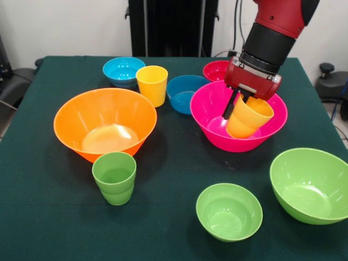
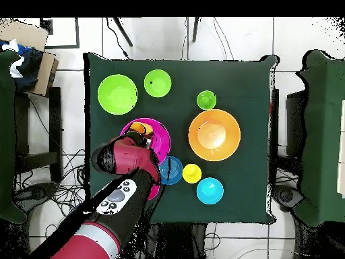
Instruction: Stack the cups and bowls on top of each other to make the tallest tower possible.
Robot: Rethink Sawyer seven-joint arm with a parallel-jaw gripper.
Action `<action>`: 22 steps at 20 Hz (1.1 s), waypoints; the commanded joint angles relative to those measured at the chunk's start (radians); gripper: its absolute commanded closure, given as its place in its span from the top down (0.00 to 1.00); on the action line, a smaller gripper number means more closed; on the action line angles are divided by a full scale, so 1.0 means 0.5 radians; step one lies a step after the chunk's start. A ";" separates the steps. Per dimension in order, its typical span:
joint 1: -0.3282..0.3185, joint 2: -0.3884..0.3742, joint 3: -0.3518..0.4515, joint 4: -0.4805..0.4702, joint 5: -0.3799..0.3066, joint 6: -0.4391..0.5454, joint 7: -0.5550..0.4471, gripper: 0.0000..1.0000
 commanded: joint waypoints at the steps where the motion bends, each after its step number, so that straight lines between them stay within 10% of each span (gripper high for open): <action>1: -0.016 0.029 0.157 -0.080 0.041 0.251 0.303 0.00; 22: -0.021 0.017 0.164 -0.073 0.037 0.285 0.299 0.00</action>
